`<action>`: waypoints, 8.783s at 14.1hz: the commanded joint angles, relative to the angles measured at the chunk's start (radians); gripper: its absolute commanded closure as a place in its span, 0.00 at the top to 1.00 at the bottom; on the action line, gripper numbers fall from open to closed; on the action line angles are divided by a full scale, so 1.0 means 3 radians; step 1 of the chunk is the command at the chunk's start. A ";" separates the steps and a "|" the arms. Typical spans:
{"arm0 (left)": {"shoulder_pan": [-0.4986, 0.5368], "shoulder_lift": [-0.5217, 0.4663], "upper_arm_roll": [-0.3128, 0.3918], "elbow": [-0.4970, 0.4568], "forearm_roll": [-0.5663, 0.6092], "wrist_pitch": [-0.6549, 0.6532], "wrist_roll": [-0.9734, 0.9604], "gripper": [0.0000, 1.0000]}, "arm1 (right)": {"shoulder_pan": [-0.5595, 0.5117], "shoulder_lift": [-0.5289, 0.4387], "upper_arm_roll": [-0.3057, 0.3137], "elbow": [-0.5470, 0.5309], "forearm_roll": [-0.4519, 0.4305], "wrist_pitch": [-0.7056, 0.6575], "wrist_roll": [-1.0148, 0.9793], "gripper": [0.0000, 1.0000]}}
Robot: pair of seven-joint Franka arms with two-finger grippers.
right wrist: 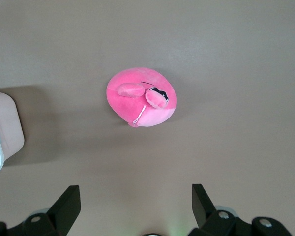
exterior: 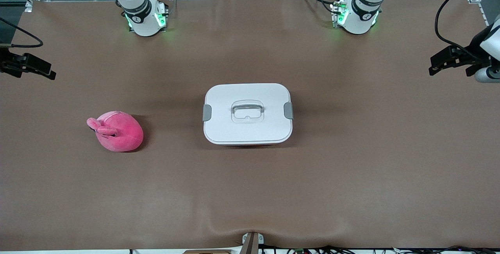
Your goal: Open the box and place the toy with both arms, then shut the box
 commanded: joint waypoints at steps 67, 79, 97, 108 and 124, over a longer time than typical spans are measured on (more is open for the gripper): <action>-0.1723 0.1331 -0.0024 0.0301 -0.0126 0.1416 -0.6184 1.00 | 0.0261 0.0514 0.0034 -0.2205 -0.0225 0.3557 -0.4899 1.00; -0.2183 0.1756 0.0017 0.0547 -0.0090 0.1672 -0.7518 1.00 | 0.0051 0.0617 0.0049 -0.2205 -0.0174 0.3670 -0.4858 0.00; -0.2690 0.2191 0.0053 0.0582 0.0370 0.2148 -0.8250 1.00 | 0.0148 0.0310 0.0054 -0.1653 -0.0174 0.2260 -0.2457 0.00; -0.2680 0.2165 0.0053 0.0542 0.0390 0.2132 -0.8225 0.63 | 0.0205 0.0208 0.0049 -0.0947 0.0199 0.1001 -0.0319 0.00; -0.2680 0.2129 0.0017 0.0506 0.0385 0.2071 -0.8189 0.10 | 0.0102 0.0192 0.0064 -0.0487 0.0736 0.0346 0.0884 0.00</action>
